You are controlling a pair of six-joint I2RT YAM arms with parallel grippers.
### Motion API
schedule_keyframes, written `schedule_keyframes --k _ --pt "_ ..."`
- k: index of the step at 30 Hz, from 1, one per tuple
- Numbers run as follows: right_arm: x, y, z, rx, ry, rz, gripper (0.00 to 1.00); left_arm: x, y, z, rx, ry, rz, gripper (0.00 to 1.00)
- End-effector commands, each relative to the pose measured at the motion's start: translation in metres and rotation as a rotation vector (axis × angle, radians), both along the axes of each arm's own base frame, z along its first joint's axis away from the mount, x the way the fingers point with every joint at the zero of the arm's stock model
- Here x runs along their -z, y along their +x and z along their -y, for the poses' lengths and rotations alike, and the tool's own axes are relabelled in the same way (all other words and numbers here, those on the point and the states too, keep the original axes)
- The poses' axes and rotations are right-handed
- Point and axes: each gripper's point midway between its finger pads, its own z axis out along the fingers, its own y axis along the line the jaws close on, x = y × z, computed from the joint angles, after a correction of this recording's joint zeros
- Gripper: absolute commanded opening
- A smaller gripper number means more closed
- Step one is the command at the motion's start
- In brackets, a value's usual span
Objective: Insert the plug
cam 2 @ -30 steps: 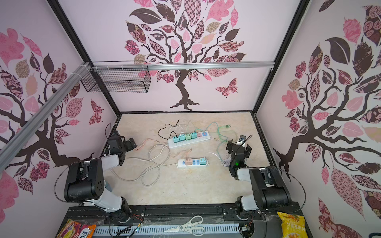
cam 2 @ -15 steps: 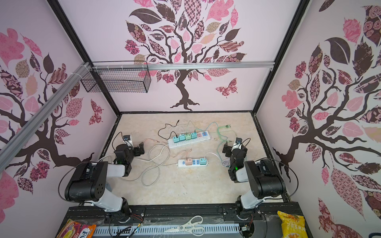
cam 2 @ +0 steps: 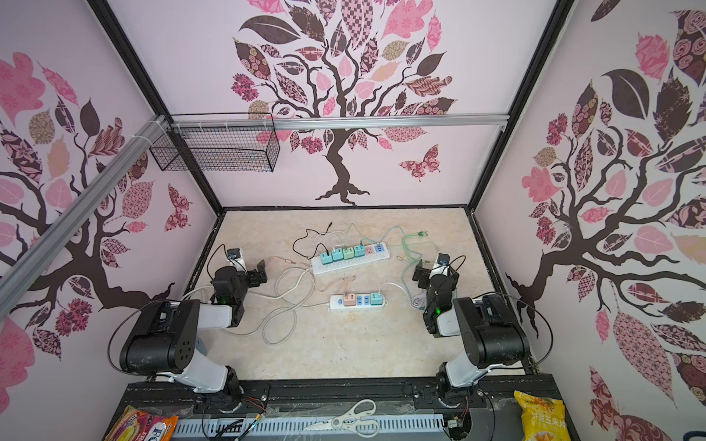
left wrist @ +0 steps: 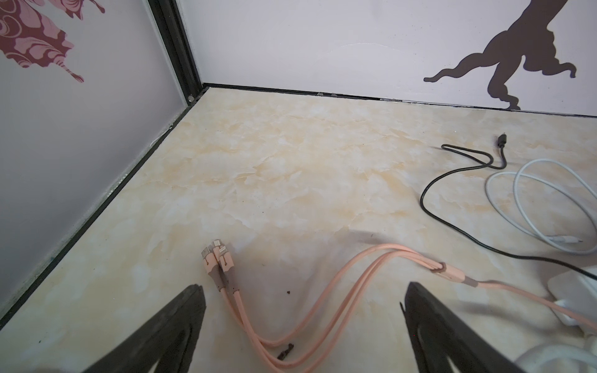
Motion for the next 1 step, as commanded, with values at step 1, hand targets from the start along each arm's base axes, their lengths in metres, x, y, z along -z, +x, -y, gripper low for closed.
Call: schedule_keyframes --k 1 --pt "-0.0039 0.0024 0.004 0.019 0.006 0.016 1.0 -0.0022 -0.0005 0.0001 0.0 0.014 0.009 0.98"
